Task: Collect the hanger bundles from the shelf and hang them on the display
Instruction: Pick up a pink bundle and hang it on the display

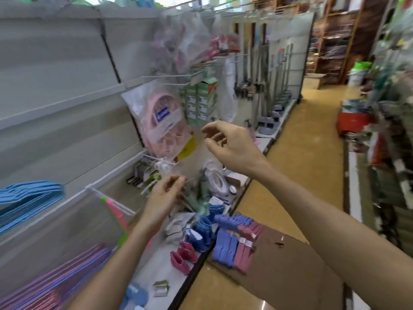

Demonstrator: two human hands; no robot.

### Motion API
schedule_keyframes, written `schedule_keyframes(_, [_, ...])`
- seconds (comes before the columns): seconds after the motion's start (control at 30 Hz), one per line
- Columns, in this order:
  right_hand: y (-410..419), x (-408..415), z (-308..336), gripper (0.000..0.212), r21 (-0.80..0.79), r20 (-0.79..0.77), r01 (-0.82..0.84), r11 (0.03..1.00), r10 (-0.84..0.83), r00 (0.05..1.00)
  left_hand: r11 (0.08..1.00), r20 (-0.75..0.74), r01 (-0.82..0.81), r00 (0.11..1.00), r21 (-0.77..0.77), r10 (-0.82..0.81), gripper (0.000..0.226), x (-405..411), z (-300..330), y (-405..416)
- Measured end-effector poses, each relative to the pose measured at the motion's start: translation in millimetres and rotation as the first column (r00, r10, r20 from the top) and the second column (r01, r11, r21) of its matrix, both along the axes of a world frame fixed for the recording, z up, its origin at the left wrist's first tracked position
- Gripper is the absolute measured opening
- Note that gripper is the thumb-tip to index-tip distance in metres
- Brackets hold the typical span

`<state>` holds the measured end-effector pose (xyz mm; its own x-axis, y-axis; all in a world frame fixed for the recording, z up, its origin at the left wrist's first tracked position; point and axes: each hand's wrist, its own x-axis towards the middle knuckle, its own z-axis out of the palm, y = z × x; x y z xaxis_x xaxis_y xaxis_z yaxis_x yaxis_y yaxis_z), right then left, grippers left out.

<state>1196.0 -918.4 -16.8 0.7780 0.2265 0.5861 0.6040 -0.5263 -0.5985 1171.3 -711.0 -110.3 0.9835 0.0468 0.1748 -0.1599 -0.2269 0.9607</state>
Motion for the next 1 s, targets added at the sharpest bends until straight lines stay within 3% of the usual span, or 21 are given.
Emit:
schedule_keyframes(0.1, [-43.3,1.2,-5.1,0.019,0.026,-0.028,0.098,0.995,-0.097,0.995,0.945,0.079,0.144,0.982,0.292,-0.174,0.01,15.8,-9.0,-39.3])
schedule_keyframes(0.27, [-96.7,6.5,-18.1,0.019,0.072,-0.074,0.261,0.963,-0.256,0.964,0.859,0.039,0.292,0.94,0.421,-0.339,0.009,40.9,-25.0,-91.5])
schedule_keyframes(0.67, [-148.6,70.0,-86.6,0.022,0.115,-0.273,0.508,0.854,-0.464,0.843,0.748,-0.11,0.501,0.854,0.434,-0.509,0.008,142.9,-91.8,-138.4])
schedule_keyframes(1.0, [-181.9,138.6,-221.8,0.026,0.031,-0.495,0.668,0.743,-0.569,0.656,0.703,-0.286,0.6,0.8,0.381,-0.528,0.007,253.4,-228.0,-165.9])
